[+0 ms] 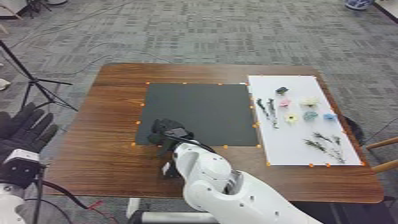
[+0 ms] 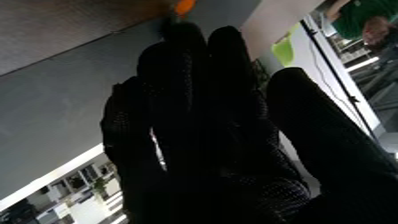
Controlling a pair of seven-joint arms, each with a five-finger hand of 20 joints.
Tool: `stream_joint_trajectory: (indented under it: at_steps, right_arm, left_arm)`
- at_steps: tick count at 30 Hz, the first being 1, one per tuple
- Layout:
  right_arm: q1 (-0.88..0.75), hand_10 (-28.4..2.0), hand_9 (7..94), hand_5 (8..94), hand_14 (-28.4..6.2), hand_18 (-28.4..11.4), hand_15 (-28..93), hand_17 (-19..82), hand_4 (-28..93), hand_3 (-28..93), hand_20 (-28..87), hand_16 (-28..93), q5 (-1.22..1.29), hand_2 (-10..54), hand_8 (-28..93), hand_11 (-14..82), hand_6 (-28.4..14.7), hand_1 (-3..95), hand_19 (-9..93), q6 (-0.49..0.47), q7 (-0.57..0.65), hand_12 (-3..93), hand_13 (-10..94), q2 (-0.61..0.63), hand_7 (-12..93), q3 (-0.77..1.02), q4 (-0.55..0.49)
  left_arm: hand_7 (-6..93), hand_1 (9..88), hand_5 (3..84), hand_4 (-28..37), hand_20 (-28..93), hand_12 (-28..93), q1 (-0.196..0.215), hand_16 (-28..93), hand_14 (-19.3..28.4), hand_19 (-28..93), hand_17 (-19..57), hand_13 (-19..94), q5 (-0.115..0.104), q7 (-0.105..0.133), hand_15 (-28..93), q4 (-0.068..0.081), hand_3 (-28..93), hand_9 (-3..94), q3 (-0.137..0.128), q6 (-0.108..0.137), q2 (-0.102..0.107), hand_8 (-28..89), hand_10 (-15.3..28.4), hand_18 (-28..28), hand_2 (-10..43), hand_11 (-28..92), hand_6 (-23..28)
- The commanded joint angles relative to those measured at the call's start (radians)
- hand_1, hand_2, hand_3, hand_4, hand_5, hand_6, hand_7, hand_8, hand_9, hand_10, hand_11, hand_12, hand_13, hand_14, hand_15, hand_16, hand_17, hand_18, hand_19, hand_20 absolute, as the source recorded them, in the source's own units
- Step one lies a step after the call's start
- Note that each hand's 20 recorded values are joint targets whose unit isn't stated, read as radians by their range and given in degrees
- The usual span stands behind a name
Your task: Arrange flowers
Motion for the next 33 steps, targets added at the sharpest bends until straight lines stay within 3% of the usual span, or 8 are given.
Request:
stream_joint_trajectory:
  at_steps: [1, 4, 6, 9, 13, 16, 24, 33]
  right_arm:
    - [-0.011, -21.0, 74.7, 60.4, -18.3, -28.4, 64, 33, -17, 79, 43, 35, -0.032, 19.8, 14, 14.7, -7.9, 27.4, 85, -0.019, 0.044, 13.0, 64, 0.031, 53, 0.032, -0.091]
    - [-0.053, -21.3, 75.4, 65.0, -19.2, -28.4, 64, 33, -16, 80, 44, 34, -0.075, 21.4, 10, 14.3, -9.0, 25.3, 84, 0.025, 0.05, 13.2, 64, 0.081, 47, 0.081, -0.162]
    - [-0.083, -21.6, 75.4, 67.8, -19.8, -28.4, 64, 33, -15, 78, 45, 33, -0.127, 20.9, -6, 13.8, -9.4, 24.4, 83, 0.045, 0.039, 13.3, 64, 0.123, 43, 0.126, -0.195]
    - [-0.124, -22.4, 72.4, 68.0, -21.7, -28.4, 66, 30, -16, 75, 47, 33, -0.304, 13.6, -7, 13.9, -10.3, 26.9, 81, 0.017, 0.068, 13.7, 59, 0.188, 23, 0.192, -0.236]
    - [-0.181, -23.2, 68.0, 65.8, -22.8, -28.4, 66, 27, -18, 71, 49, 32, -0.402, 6.2, -7, 13.0, -11.9, 29.6, 78, 0.034, 0.12, 13.7, 54, 0.293, 13, 0.283, -0.291]
    - [-0.257, -24.0, 63.4, 62.5, -23.8, -28.4, 67, 25, -18, 69, 50, 31, -0.401, -0.7, -7, 12.1, -12.8, 31.9, 76, 0.043, 0.14, 13.7, 51, 0.35, 10, 0.388, -0.327]
    - [-0.427, -25.1, 57.1, 56.7, -25.5, -28.4, 69, 24, -20, 67, 51, 29, -0.364, -7.9, -7, 11.3, -14.1, 33.2, 75, 0.01, 0.186, 13.8, 47, 0.485, 8, 0.602, -0.374]
    - [-0.603, -25.9, 52.9, 52.6, -26.5, -28.4, 68, 22, -22, 67, 50, 25, -0.322, -9.5, -7, 10.8, -15.0, 36.0, 73, -0.085, 0.264, 13.9, 44, 0.522, 6, 0.84, -0.386]
  left_arm:
    - [9.3, 26.9, 39.4, -28.1, 12, 12, 0.018, -2, 13.3, 23, -1.1, 24, -0.006, 0.004, 28, -0.007, 71, 32.4, -0.016, 0.002, -0.012, -7, 13.5, 11.6, 17.0, 16, 9.2]
    - [9.3, 26.8, 39.5, -28.0, 12, 12, 0.018, -2, 13.3, 23, -1.1, 24, -0.004, 0.001, 28, -0.008, 71, 32.4, -0.028, 0.001, -0.019, -7, 13.5, 11.7, 17.0, 16, 9.2]
    - [9.3, 26.8, 39.5, -28.0, 12, 12, 0.029, -2, 13.3, 23, -1.1, 24, -0.01, 0.01, 28, -0.012, 71, 32.5, -0.039, -0.002, -0.018, -7, 13.5, 11.7, 17.0, 16, 9.2]
    - [9.3, 26.8, 39.4, -28.1, 12, 12, 0.046, -2, 13.3, 23, -1.2, 24, -0.009, 0.013, 28, -0.019, 71, 32.4, -0.06, -0.002, -0.023, -7, 13.5, 11.7, 17.0, 16, 9.2]
    - [9.2, 27.0, 39.5, -28.2, 12, 12, 0.074, -2, 13.4, 23, -1.2, 24, -0.013, 0.023, 28, -0.031, 71, 32.4, -0.088, 0.02, -0.038, -7, 13.5, 11.7, 17.1, 16, 9.3]
    - [9.3, 27.0, 39.6, -28.2, 12, 12, 0.089, -2, 13.3, 23, -1.2, 24, -0.016, 0.029, 28, -0.036, 71, 32.5, -0.101, 0.018, -0.044, -7, 13.6, 11.7, 17.1, 16, 9.3]
    - [9.3, 26.9, 39.6, -28.2, 12, 12, 0.102, -2, 13.3, 23, -1.1, 24, -0.014, 0.03, 28, -0.044, 71, 32.6, -0.11, 0.024, -0.06, -7, 13.5, 11.6, 17.2, 17, 9.3]
    - [9.3, 26.9, 39.6, -28.2, 12, 12, 0.12, -2, 13.3, 23, -1.1, 24, -0.015, 0.038, 29, -0.052, 71, 32.6, -0.114, 0.027, -0.064, -7, 13.6, 11.6, 17.2, 17, 9.3]
